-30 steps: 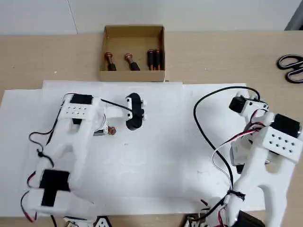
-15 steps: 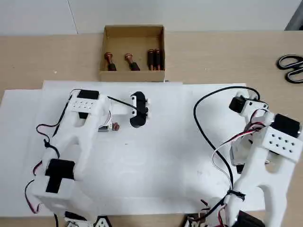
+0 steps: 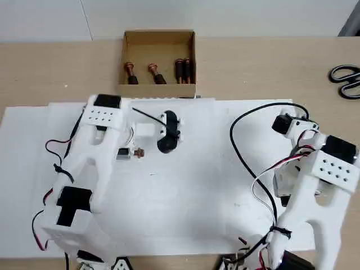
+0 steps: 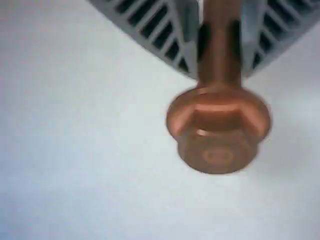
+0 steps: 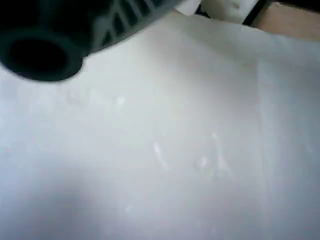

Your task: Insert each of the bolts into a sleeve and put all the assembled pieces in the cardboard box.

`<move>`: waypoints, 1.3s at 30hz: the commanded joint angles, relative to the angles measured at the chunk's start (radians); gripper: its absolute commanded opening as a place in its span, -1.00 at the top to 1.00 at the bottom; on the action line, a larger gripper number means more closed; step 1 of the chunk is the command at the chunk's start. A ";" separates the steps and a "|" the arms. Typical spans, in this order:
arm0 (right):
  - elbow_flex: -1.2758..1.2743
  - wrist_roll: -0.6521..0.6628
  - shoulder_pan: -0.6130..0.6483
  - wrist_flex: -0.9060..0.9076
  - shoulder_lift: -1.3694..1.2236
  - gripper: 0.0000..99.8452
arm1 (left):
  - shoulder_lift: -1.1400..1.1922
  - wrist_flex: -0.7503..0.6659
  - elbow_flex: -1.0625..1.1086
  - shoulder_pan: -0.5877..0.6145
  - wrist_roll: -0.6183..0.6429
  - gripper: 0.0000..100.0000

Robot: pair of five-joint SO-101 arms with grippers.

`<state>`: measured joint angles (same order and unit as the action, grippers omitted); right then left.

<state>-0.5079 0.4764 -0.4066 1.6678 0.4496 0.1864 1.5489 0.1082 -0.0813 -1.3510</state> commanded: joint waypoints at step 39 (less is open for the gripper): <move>0.005 0.000 -0.004 -0.015 0.035 0.98 | 0.029 -0.066 -0.096 -0.031 0.930 0.76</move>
<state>-0.5079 0.4764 -0.4066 1.6663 0.4496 0.2401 1.4922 0.0192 -0.0890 -0.4242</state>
